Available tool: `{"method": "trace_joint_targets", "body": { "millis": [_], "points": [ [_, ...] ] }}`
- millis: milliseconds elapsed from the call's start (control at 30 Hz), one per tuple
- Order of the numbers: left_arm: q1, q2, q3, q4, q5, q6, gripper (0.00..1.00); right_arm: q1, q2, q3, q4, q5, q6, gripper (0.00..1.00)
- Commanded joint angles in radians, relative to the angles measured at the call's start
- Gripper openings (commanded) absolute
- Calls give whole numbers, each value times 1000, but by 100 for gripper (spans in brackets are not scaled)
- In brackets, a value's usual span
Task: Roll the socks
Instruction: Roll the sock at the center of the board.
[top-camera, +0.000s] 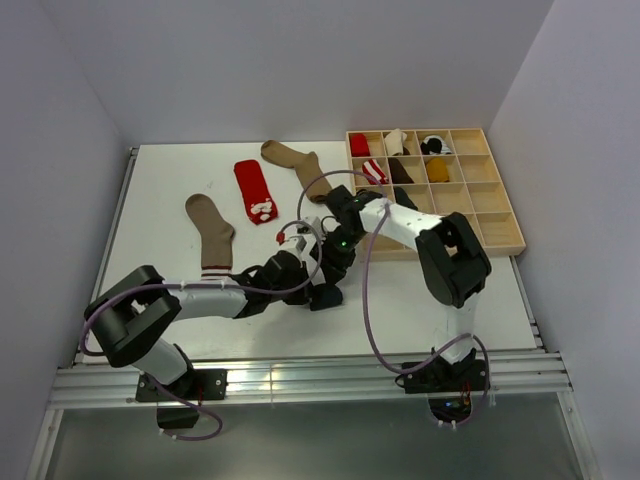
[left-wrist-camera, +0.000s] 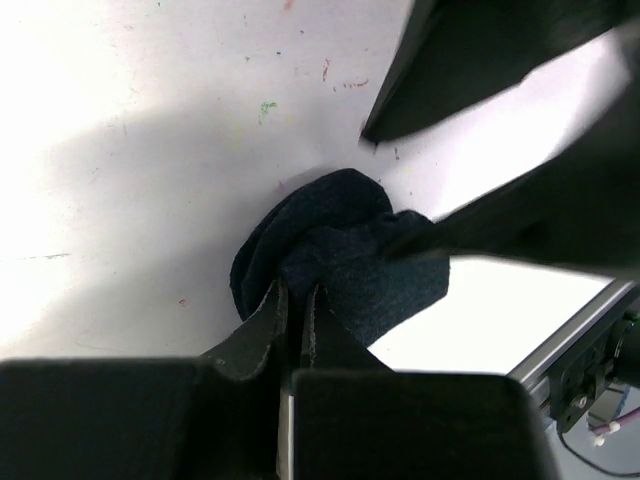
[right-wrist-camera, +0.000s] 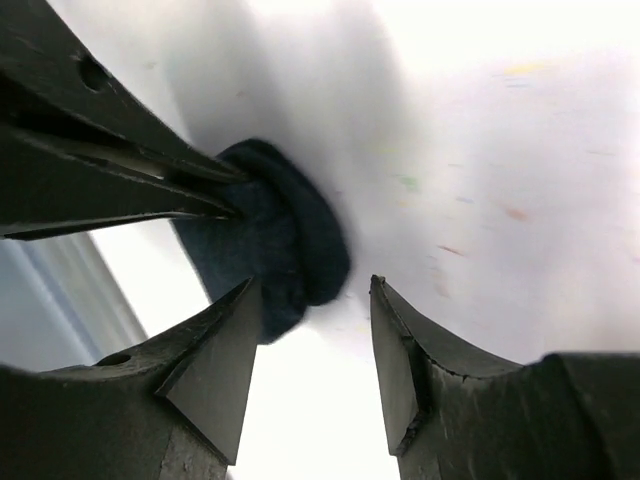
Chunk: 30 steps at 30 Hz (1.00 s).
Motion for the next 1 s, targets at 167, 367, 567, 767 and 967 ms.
{"method": "trace_joint_targets", "body": {
  "millis": [167, 367, 567, 767, 967],
  "points": [
    [-7, 85, 62, -350, -56, -12, 0, -93, -270, -125, 224, 25, 35, 57],
    [14, 115, 95, -382, 1, -20, 0, -170, -442, -292, 361, 25, 33, 57],
    [54, 141, 140, -440, 51, -3, 0, -161, -634, -490, 483, 60, -86, 58],
    [82, 176, 177, -480, 96, 11, 0, -55, -792, -686, 596, 147, -220, 58],
    [109, 207, 212, -509, 150, 29, 0, 129, -880, -803, 676, 247, -251, 61]
  ]
}}
